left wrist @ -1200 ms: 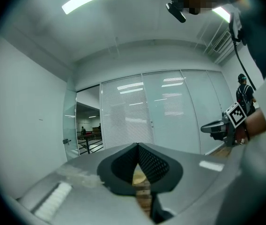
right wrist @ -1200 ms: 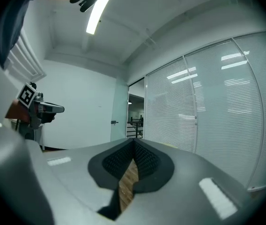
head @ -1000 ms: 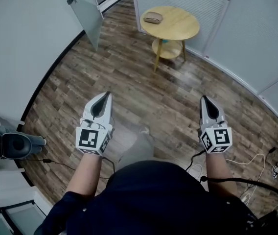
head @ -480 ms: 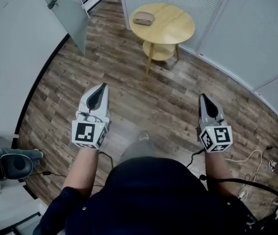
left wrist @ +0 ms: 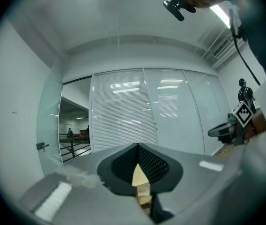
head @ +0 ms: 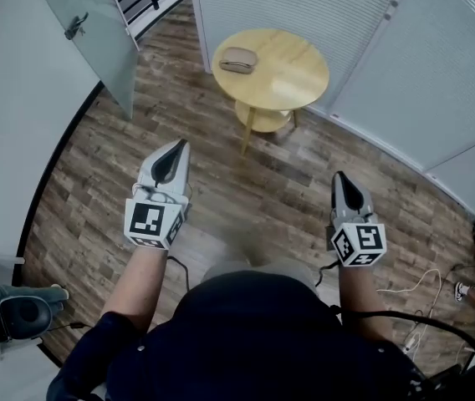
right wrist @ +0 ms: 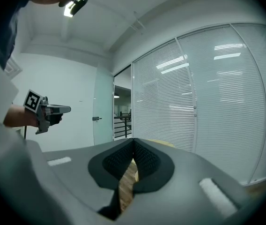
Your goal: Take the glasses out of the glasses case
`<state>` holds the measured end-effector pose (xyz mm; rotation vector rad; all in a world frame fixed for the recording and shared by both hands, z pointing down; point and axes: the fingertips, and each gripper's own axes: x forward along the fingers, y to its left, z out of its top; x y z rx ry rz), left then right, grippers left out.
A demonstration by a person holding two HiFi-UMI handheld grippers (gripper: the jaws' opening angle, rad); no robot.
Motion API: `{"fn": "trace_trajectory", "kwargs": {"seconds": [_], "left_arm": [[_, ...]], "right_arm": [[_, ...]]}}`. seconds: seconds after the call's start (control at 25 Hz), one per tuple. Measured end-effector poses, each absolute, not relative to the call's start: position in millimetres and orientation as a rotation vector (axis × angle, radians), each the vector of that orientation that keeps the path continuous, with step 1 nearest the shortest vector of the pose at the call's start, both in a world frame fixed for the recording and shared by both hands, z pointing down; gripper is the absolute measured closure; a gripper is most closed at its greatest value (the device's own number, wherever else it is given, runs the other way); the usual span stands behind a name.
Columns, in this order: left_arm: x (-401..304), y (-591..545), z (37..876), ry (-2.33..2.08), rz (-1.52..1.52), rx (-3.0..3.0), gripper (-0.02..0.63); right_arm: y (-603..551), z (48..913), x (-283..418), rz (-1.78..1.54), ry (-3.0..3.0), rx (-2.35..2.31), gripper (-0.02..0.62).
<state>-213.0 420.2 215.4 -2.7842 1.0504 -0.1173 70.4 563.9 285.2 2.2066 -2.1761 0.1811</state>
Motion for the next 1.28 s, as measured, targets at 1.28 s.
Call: {"fn": "trace_trajectory", "kwargs": {"seconds": [1.28], "left_arm": [[-108,101,209,1.319,-0.149,-2.686,0.6]], "right_arm": [[181,275,174,0.147,-2.484,1.865,0.586]]}}
